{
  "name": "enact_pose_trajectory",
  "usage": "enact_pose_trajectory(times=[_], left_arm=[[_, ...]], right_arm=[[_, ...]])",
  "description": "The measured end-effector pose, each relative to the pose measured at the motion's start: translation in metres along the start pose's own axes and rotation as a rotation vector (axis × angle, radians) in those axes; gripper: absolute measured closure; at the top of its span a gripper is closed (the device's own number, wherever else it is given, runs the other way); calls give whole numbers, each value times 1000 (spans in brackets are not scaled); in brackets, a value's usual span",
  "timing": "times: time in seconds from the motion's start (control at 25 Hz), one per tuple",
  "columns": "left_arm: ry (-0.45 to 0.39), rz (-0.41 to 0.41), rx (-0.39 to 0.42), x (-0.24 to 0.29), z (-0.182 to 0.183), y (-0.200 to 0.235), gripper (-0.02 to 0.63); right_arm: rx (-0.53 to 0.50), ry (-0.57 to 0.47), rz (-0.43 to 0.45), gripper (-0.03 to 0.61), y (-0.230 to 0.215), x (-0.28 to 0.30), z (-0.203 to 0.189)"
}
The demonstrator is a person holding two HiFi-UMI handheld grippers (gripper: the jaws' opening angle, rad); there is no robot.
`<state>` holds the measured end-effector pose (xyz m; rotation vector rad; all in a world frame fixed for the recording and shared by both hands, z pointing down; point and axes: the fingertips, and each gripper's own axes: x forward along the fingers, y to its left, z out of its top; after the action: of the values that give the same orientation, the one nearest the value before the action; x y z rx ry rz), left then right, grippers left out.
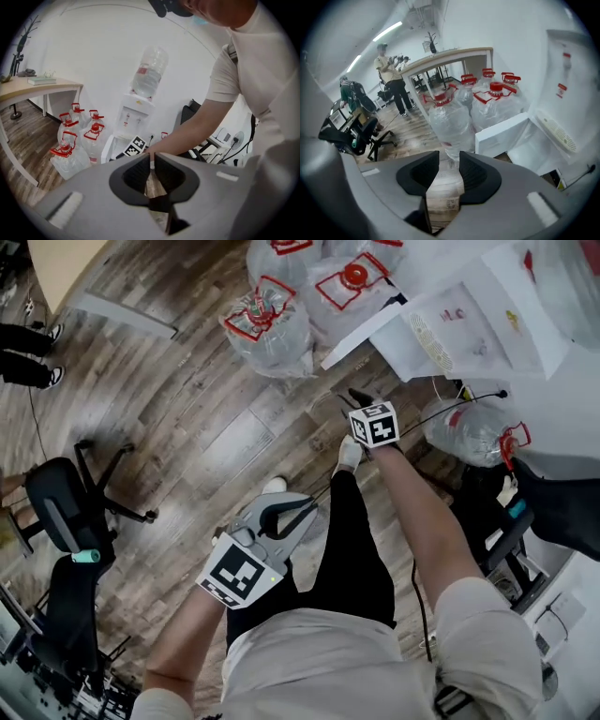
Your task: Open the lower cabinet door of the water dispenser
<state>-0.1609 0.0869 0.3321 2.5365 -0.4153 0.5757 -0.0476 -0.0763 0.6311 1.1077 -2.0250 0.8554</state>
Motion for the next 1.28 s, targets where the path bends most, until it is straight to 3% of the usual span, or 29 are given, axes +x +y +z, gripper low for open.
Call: enact_pose_trajectory(times=[0.24, 0.64, 0.76, 0.96, 1.28], left_arm=[[1, -41, 159, -30, 21, -10, 552], [60, -148, 335, -76, 50, -64, 554], [63, -187, 329, -84, 56, -77, 555], [50, -219, 247, -90, 67, -90, 557], [78, -270, 300, -82, 78, -115, 557]], right_arm=[[131, -162, -26, 492, 48, -123, 10], [153, -317, -26, 567, 175, -316, 13], [199, -354, -40, 574, 195, -358, 12], [206, -447, -96, 577, 216, -422, 18], [228, -528, -203, 577, 224, -485, 0]])
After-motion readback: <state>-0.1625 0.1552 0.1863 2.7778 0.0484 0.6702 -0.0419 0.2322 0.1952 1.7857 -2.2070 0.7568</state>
